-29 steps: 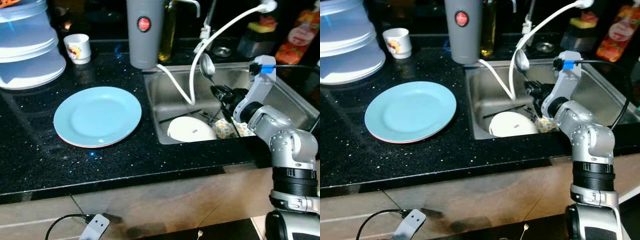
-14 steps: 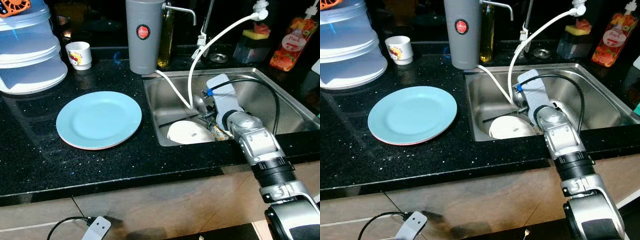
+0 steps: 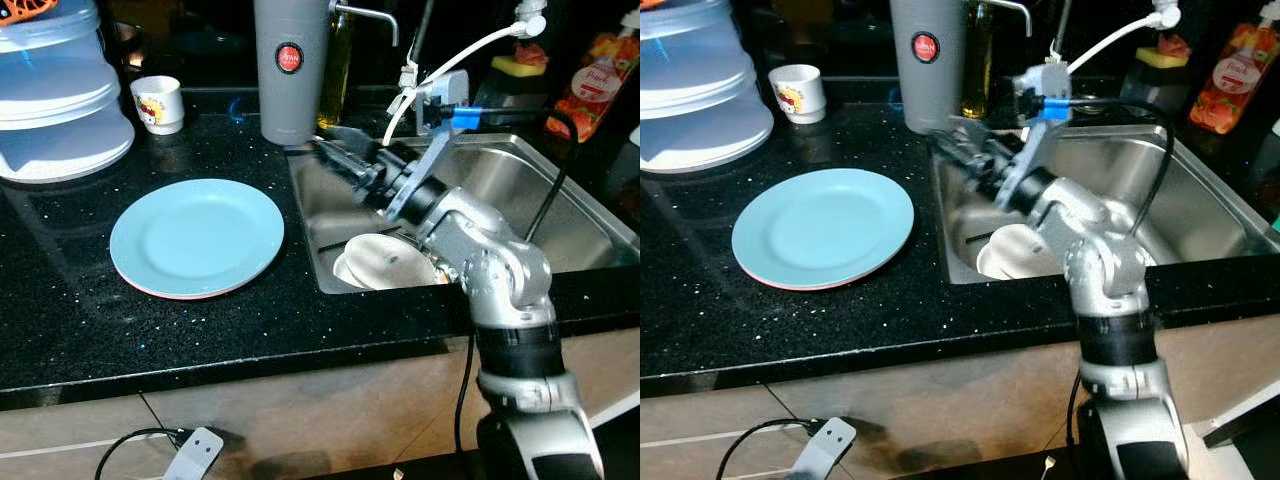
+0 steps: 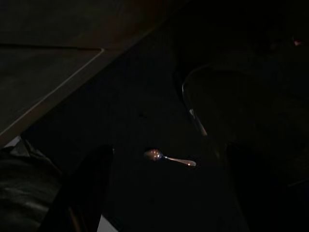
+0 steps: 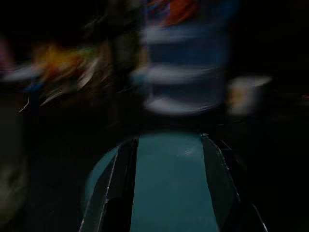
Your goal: Kitchen organization
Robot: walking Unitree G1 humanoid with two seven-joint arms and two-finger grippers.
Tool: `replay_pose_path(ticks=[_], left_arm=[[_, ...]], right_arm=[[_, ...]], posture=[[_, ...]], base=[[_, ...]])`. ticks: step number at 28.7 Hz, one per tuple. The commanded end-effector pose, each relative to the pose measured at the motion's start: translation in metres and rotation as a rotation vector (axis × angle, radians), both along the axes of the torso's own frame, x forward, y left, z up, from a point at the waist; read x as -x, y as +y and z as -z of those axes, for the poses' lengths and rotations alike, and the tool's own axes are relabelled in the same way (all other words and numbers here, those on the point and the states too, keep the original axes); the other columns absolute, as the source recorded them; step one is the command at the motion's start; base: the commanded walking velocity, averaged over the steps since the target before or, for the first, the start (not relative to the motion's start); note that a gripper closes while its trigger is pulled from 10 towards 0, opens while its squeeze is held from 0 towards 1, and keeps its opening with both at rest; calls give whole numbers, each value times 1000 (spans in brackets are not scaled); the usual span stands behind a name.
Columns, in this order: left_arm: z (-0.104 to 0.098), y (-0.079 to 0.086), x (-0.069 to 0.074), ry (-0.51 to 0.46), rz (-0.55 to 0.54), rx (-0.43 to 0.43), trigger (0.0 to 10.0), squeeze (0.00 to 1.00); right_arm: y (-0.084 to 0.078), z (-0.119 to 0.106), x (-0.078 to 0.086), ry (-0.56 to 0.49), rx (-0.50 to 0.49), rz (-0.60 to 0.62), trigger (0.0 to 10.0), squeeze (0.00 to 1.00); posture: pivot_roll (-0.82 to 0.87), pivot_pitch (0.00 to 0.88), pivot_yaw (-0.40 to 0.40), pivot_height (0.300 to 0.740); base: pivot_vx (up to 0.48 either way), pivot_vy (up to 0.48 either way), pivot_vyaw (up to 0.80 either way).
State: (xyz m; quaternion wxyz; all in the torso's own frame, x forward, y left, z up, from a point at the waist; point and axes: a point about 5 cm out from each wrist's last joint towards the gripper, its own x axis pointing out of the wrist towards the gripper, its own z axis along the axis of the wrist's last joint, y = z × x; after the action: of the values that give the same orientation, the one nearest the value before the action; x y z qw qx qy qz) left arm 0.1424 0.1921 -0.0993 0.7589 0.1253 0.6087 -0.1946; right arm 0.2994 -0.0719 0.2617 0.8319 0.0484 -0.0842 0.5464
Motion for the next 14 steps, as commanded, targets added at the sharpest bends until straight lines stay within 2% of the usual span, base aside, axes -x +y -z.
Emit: replay_pose_path(ticks=[1, 5, 7, 9, 11, 12, 14], left_arm=[[5, -7, 13, 54, 13, 23, 10000, 0], [5, -6, 12, 53, 12, 22, 10000, 0], [5, -6, 12, 52, 11, 22, 10000, 0], [5, -6, 12, 52, 10, 22, 10000, 0], [5, -6, 12, 51, 9, 21, 10000, 0], [5, -6, 12, 51, 8, 21, 10000, 0], [5, -6, 12, 51, 6, 21, 10000, 0]], right_arm=[[15, 15, 13, -18, 146, -114, 10000, 0], [34, 39, 13, -94, 376, -133, 10000, 0], [37, 39, 12, -97, 379, -132, 10000, 0], [48, 33, 4, -93, 343, -75, 10000, 0], [51, 32, 2, -90, 339, -57, 10000, 0], [56, 31, 1, -116, 329, -39, 10000, 0], [59, 34, -3, -114, 343, -10, 10000, 0]], posture=[[-27, 0, -54, 740], [-20, 0, -59, 740], [-20, 0, -59, 740], [-11, 0, -66, 740], [-11, 0, -66, 740], [-7, 0, -69, 740], [-4, 0, -71, 740]], base=[[0, 0, 0], [0, 0, 0], [0, 0, 0], [0, 0, 0], [0, 0, 0], [0, 0, 0], [0, 0, 0]])
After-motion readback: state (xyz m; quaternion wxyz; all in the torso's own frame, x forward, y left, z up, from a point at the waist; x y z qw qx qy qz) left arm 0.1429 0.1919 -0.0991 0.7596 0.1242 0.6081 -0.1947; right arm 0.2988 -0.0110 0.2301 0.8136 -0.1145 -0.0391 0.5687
